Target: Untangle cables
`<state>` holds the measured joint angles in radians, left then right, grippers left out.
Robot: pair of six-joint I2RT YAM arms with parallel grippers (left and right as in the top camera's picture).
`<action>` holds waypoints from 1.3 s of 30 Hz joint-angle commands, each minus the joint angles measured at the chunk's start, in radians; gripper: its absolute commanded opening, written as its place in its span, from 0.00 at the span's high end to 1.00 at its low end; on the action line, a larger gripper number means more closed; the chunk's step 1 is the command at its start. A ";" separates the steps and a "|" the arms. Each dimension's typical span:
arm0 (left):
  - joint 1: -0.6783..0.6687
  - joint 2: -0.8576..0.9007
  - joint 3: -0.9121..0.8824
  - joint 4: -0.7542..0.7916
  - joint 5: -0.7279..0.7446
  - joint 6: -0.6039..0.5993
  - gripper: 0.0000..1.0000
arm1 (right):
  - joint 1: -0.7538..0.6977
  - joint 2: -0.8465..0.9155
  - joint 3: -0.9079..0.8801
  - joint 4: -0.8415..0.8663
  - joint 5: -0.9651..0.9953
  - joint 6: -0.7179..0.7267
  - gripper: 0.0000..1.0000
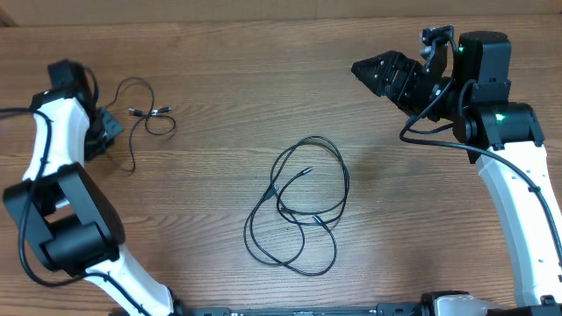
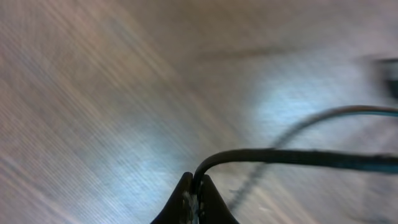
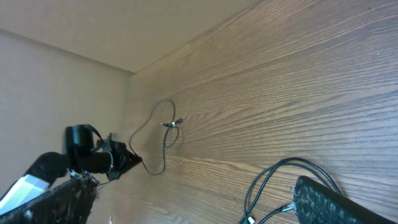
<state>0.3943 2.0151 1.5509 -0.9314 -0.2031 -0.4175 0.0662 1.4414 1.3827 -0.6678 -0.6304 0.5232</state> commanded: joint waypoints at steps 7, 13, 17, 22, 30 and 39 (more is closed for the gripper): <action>0.205 0.084 0.010 -0.036 0.089 -0.069 0.74 | -0.002 -0.004 0.024 0.003 0.009 -0.008 0.00; 0.336 0.083 0.052 -0.062 0.468 0.032 0.37 | -0.002 -0.004 0.024 0.003 0.009 -0.008 0.00; 0.391 0.083 0.133 -0.119 0.601 0.063 0.27 | -0.002 -0.004 0.024 0.003 0.009 -0.008 0.00; 0.382 0.083 0.289 -0.221 0.595 0.102 0.30 | -0.002 -0.003 0.024 0.003 0.009 -0.008 0.00; 0.231 0.085 0.317 -0.187 0.565 0.157 0.40 | -0.002 -0.004 0.024 0.003 0.009 -0.008 0.00; -0.080 0.095 0.317 -0.066 0.421 0.326 0.96 | -0.002 -0.004 0.024 0.003 0.009 -0.008 0.00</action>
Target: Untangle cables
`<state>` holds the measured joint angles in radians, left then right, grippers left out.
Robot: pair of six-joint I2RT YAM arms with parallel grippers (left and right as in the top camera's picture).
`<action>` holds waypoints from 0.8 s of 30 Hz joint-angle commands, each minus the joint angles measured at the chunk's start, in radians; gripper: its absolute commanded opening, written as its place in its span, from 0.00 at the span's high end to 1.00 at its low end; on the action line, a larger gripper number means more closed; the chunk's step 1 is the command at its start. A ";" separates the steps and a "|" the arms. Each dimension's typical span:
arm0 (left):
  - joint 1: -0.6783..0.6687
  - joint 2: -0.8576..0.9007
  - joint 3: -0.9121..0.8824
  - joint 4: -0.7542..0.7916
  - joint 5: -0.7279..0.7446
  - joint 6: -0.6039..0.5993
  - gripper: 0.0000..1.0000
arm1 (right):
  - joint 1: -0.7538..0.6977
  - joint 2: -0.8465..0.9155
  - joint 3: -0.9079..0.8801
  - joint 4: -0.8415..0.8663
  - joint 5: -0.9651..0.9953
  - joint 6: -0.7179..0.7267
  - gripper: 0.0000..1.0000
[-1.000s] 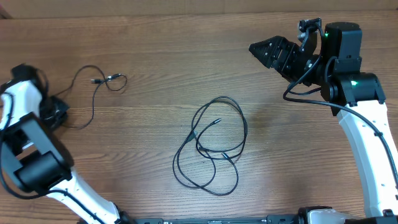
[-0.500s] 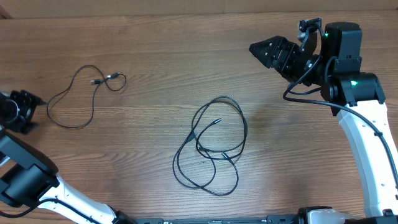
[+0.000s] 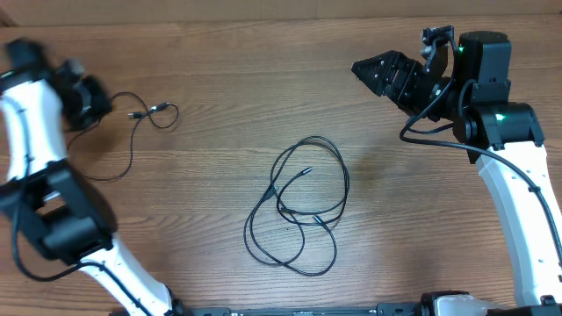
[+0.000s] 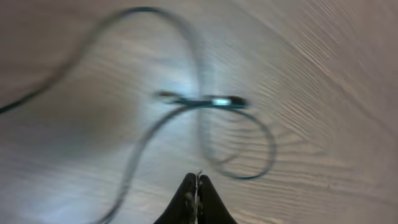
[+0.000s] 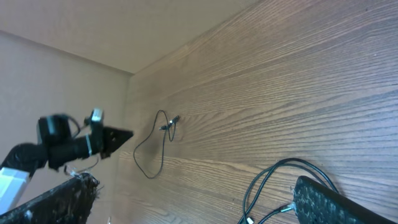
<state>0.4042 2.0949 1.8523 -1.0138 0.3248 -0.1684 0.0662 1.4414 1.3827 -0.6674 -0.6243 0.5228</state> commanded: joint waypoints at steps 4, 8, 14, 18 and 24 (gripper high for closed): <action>-0.209 0.031 0.015 0.051 -0.293 0.077 0.96 | -0.002 -0.003 0.024 0.003 0.003 -0.008 0.00; -0.285 0.071 0.015 0.058 -0.411 0.076 0.96 | -0.002 -0.004 0.024 0.003 0.003 -0.008 0.00; -0.296 0.149 0.015 0.039 -0.440 0.077 0.96 | -0.002 -0.004 0.024 0.003 0.003 -0.008 0.00; -0.262 0.193 0.015 0.029 -0.440 0.079 0.96 | -0.002 -0.004 0.024 0.003 0.003 -0.008 0.00; -0.172 0.228 0.015 0.023 -0.439 0.077 0.96 | -0.002 -0.004 0.024 0.003 0.003 -0.008 0.00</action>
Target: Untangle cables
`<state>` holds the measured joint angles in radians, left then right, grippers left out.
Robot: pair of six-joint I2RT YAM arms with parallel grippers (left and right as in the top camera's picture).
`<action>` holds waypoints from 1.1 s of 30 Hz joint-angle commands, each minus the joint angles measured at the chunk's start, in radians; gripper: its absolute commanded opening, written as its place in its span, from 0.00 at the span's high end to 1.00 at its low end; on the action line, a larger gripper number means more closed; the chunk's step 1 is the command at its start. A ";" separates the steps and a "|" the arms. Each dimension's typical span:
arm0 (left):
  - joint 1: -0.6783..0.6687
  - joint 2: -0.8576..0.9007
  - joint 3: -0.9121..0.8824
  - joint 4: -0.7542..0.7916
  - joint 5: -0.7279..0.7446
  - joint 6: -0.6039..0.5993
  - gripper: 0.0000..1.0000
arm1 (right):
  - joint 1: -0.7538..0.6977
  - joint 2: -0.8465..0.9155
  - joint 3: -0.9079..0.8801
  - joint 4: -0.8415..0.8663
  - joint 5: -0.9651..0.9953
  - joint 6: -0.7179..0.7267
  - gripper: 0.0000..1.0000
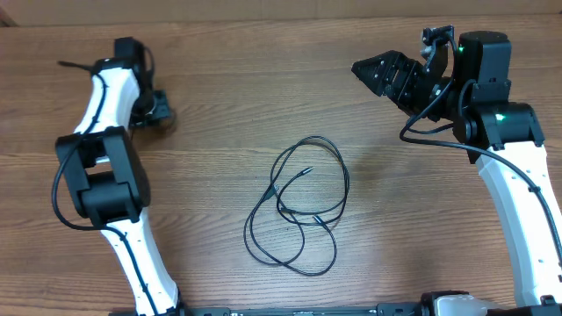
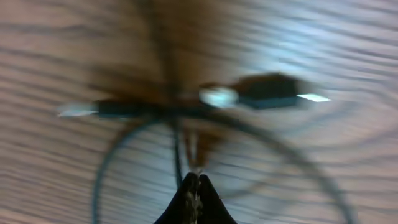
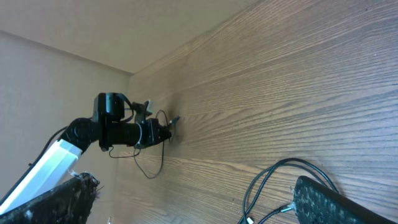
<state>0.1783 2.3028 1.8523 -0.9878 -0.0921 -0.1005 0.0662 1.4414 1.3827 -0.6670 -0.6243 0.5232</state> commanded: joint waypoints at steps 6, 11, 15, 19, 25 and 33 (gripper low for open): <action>0.143 0.024 0.015 -0.006 -0.019 -0.015 0.96 | -0.002 -0.004 0.024 0.002 0.003 -0.008 0.00; 0.208 0.024 0.015 -0.007 0.021 -0.026 0.96 | -0.002 -0.004 0.024 0.002 0.003 -0.008 0.00; 0.245 0.024 0.015 -0.008 0.023 -0.027 0.96 | -0.002 -0.004 0.024 0.002 0.003 -0.008 0.00; 0.269 0.021 0.037 -0.006 0.178 -0.024 0.96 | -0.002 -0.003 0.024 0.002 0.003 -0.008 0.00; 0.252 -0.010 0.104 -0.009 0.416 0.064 0.95 | -0.002 -0.004 0.024 0.002 0.003 -0.008 0.00; 0.175 -0.035 0.130 0.005 0.507 0.080 0.96 | -0.002 -0.004 0.024 0.002 0.003 -0.008 0.00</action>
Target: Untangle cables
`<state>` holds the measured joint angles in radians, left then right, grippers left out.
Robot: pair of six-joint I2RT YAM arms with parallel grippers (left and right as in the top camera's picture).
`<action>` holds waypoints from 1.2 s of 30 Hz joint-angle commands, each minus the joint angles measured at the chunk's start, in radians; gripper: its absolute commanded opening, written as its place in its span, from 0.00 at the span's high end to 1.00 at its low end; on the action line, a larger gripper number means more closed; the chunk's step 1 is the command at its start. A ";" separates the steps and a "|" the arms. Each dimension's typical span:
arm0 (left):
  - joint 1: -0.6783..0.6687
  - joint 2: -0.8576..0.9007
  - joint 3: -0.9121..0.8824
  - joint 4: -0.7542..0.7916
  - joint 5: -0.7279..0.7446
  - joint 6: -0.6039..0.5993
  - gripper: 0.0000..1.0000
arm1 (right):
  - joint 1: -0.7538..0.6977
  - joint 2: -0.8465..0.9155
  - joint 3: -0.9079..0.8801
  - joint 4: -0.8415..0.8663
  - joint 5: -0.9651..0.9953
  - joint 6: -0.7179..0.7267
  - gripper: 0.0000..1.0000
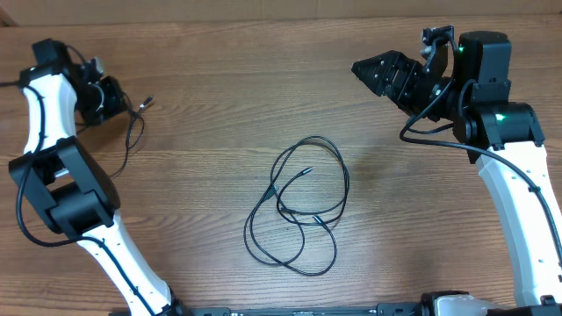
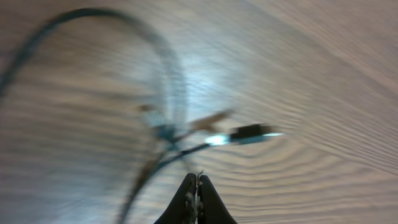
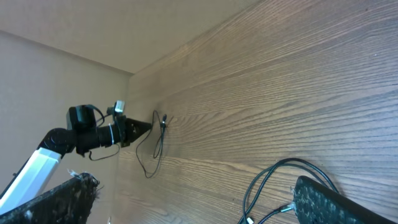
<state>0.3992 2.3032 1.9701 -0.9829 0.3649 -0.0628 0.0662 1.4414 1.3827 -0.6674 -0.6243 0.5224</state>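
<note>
A short thin black cable lies at the table's far left, its plug pointing right. My left gripper is just left of that plug. In the left wrist view its jaws are pressed shut, and the blurred cable and lit plug run right in front of them. A long black cable lies looped over itself in the middle of the table. My right gripper hangs open and empty high at the back right. The right wrist view shows the long cable and the far left gripper.
The wooden table runs to a back edge just beyond both arms. The left arm's white links stand along the left edge, and the right arm's base is at the right front. A plain wall lies past the table.
My left gripper was further right, near the back with the thin cable bunched under it. It is now at the far left edge, and the cable trails down from its plug. The right arm is unchanged.
My left gripper was first shut on the thin cable at the left edge. It then stood higher at the far left, with the cable spread out to its right. Later it was further right over the bunched cable, and now it is back left. The long cable and right arm stayed put.
</note>
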 commanded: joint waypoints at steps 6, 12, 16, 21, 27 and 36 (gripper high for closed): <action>-0.141 -0.031 -0.093 0.061 -0.312 0.041 0.96 | -0.002 -0.004 0.024 0.003 0.003 -0.007 0.00; -0.158 -0.031 -0.151 0.105 -0.451 0.033 0.96 | -0.002 -0.004 0.024 0.003 0.003 -0.007 0.00; -0.140 -0.031 -0.201 0.143 -0.468 0.034 0.96 | -0.002 -0.004 0.024 0.003 0.003 -0.008 0.00; -0.108 -0.031 -0.296 0.217 -0.546 0.032 0.95 | -0.002 -0.004 0.024 0.003 0.003 -0.007 0.00; -0.018 -0.031 -0.353 0.245 -0.555 -0.084 0.92 | -0.002 -0.004 0.024 0.003 0.003 -0.007 0.00; 0.060 -0.031 -0.352 0.272 -0.222 0.042 0.95 | -0.002 -0.003 0.024 0.003 0.003 -0.007 0.00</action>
<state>0.4633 2.2383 1.6619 -0.7048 0.0200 -0.0700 0.0662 1.4414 1.3827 -0.6674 -0.6243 0.5232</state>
